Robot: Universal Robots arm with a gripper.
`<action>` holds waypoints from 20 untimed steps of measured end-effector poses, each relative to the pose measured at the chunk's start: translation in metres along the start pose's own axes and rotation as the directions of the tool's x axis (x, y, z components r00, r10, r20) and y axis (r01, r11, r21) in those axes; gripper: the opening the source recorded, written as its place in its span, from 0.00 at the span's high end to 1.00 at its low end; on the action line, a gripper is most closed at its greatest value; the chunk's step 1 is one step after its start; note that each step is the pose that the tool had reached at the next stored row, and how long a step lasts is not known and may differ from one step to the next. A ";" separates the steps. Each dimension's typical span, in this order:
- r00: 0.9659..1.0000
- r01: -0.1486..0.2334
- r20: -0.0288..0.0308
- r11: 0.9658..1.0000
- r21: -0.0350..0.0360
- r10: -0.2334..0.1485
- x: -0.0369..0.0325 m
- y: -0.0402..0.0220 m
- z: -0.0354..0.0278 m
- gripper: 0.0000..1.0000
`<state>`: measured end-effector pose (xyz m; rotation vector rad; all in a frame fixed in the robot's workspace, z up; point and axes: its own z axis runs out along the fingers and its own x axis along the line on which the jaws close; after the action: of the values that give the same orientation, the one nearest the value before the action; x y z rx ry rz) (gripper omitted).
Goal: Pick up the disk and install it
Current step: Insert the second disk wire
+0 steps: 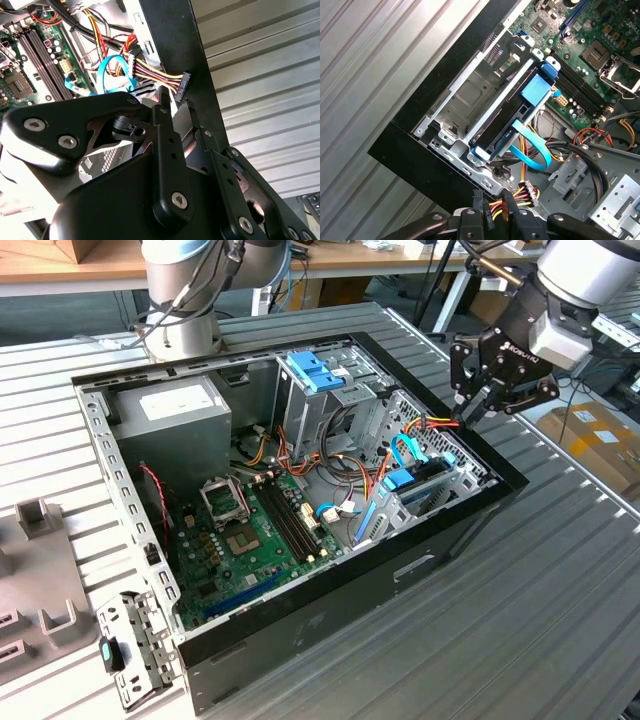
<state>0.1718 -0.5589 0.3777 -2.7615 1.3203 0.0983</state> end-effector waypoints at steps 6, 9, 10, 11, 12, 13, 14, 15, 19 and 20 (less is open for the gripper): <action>0.999 0.039 0.001 0.999 -0.004 -0.039 0.0044 -0.0057 0.0047 0.71; 0.998 0.061 0.002 0.998 -0.007 -0.061 0.0048 -0.0067 0.0074 0.71; 0.998 0.066 0.002 0.998 -0.007 -0.066 0.0048 -0.0069 0.0083 0.71; 0.997 0.071 0.002 0.997 -0.008 -0.071 0.0049 -0.0072 0.0090 0.71; 0.997 0.078 0.003 0.997 -0.008 -0.078 0.0052 -0.0079 0.0095 0.71; 0.997 0.082 0.003 0.997 -0.008 -0.082 0.0058 -0.0085 0.0096 0.71; 0.996 0.086 0.003 0.996 -0.009 -0.086 0.0064 -0.0099 0.0096 0.71; 0.996 0.086 0.003 0.996 -0.009 -0.086 0.0064 -0.0102 0.0097 0.71; 0.996 0.087 0.003 0.996 -0.009 -0.087 0.0046 -0.0124 0.0100 0.71; 0.996 0.088 0.003 0.996 -0.009 -0.088 0.0042 -0.0129 0.0102 0.71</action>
<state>0.1843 -0.5530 0.3678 -2.8207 1.1988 0.1029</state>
